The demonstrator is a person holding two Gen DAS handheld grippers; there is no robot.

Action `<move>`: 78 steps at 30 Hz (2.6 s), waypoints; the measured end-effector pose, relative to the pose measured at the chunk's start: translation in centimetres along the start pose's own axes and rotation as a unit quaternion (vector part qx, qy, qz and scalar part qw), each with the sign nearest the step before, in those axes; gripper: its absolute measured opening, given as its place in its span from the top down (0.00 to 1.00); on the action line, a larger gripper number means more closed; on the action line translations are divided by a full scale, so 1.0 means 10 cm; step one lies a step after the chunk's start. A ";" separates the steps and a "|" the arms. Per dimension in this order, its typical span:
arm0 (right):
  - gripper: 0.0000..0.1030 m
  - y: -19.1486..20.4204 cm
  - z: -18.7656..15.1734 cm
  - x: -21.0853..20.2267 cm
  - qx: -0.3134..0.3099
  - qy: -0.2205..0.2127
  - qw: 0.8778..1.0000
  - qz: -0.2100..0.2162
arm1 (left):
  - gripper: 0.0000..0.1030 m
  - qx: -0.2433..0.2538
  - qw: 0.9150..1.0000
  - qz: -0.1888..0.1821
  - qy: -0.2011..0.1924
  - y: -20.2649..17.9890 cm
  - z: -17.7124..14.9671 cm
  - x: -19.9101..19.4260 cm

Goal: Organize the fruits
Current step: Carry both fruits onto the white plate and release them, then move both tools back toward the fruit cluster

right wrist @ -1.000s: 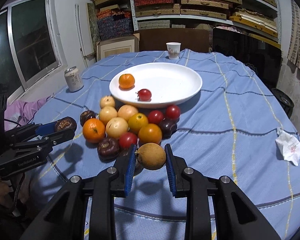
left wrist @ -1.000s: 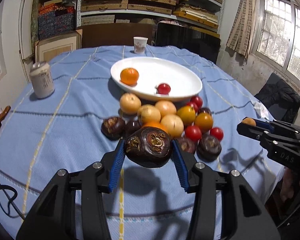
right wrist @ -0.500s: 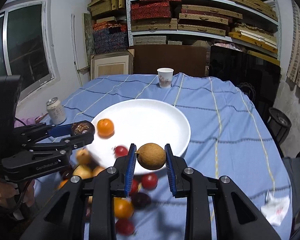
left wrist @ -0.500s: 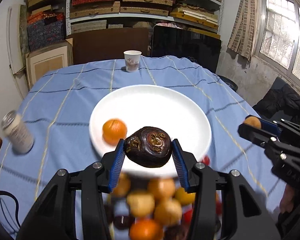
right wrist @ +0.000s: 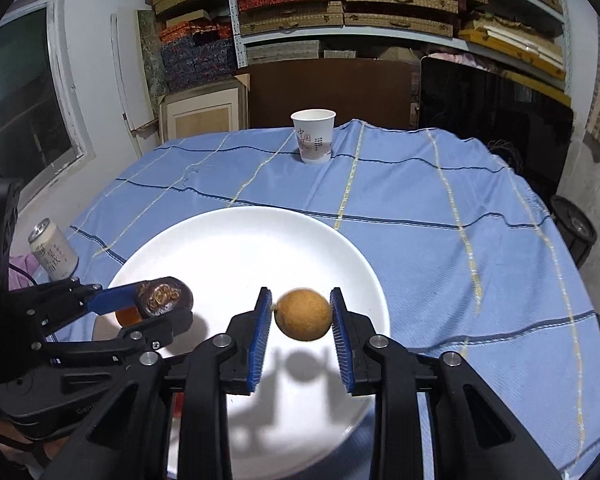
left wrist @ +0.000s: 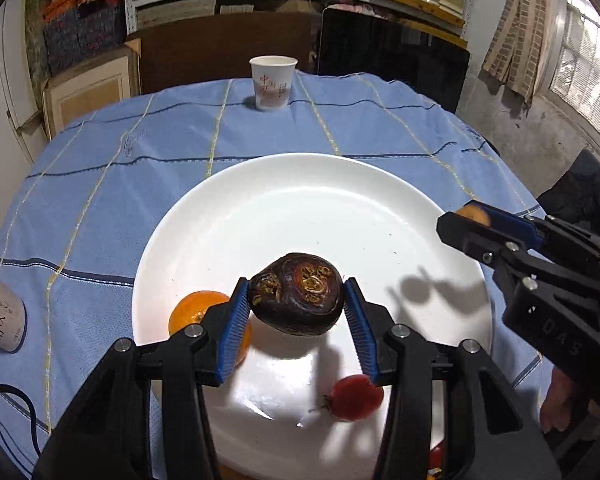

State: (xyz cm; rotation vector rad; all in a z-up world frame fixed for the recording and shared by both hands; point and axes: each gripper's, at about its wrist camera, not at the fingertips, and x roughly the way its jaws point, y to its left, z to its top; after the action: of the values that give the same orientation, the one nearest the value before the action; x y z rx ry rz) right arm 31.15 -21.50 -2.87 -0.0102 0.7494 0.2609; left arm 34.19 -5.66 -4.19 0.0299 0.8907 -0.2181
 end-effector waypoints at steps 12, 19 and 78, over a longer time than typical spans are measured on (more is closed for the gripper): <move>0.46 0.03 -0.10 -0.45 0.003 -0.027 1.000 -0.014 | 0.13 -0.024 0.999 -0.006 -0.040 0.08 -0.15 -0.56; 0.45 0.16 -0.58 -0.90 0.002 -0.017 1.000 0.013 | 0.07 -0.014 0.999 0.002 -0.047 0.17 -0.72 -1.06; 0.43 0.40 -1.94 -1.32 0.007 -0.001 0.998 0.062 | 0.60 -0.046 0.998 -0.011 -0.027 0.19 -1.86 -1.12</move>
State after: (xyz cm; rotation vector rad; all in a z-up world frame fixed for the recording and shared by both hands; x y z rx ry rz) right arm 7.91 -22.65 -7.82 0.0503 0.7506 0.3740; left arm 13.43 0.34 -7.38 -0.0723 0.8459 -0.1977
